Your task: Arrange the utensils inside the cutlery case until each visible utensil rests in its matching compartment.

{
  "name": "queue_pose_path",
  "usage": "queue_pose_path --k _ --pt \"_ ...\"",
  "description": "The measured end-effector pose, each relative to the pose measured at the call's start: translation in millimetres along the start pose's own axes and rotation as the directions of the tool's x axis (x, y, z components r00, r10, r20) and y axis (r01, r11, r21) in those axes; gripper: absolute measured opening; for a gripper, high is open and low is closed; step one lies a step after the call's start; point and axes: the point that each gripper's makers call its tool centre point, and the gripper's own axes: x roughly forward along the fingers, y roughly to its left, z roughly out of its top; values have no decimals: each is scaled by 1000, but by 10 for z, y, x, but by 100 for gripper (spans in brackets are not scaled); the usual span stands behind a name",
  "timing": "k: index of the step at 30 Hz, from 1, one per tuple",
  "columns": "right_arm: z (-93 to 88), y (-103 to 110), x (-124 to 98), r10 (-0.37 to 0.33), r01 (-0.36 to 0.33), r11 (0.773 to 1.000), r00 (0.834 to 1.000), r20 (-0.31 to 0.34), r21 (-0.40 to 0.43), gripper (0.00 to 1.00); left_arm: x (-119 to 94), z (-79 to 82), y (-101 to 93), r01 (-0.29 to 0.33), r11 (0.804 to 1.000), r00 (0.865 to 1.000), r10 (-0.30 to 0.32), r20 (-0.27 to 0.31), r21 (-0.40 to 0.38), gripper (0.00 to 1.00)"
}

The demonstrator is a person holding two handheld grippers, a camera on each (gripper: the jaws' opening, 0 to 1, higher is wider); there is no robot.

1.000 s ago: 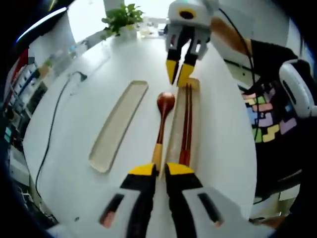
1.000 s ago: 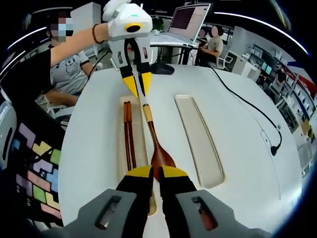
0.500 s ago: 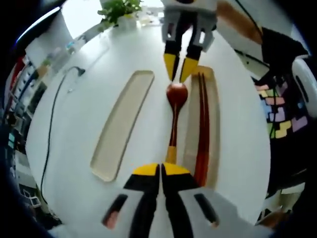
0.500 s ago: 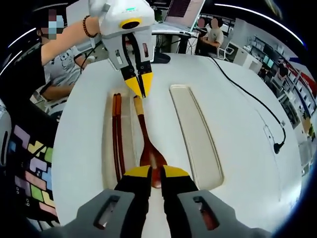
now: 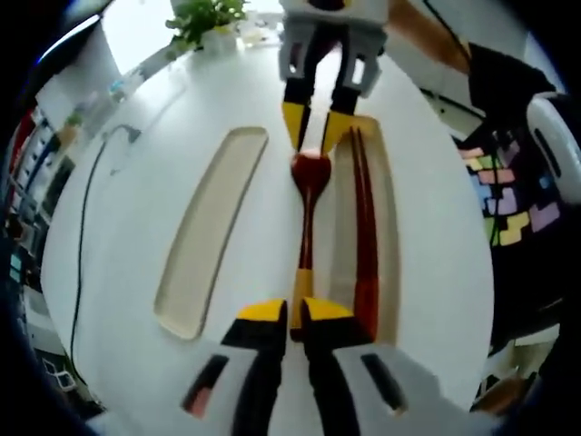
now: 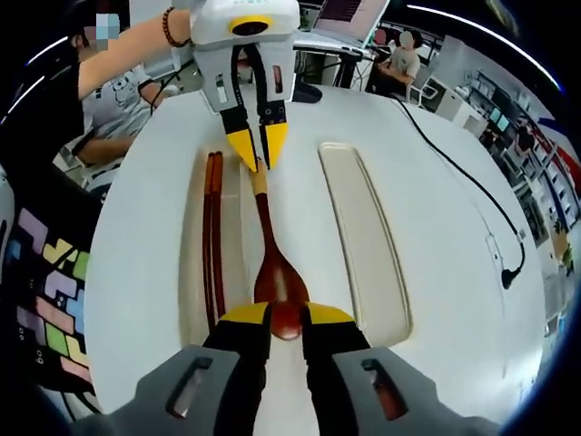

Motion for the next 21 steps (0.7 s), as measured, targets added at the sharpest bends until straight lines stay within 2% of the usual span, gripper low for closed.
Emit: queue_pose_path --k 4,13,21 --pt "-16 22 -11 8 -8 1000 1000 -6 -23 15 13 2 7 -10 1000 1000 10 3 21 10" --pt "-72 53 -3 3 -5 997 1000 -30 -72 21 22 16 -14 -8 999 1000 7 10 38 12" --pt "-97 25 48 -3 -1 997 999 -49 -74 25 24 32 28 -28 999 999 27 20 29 16"
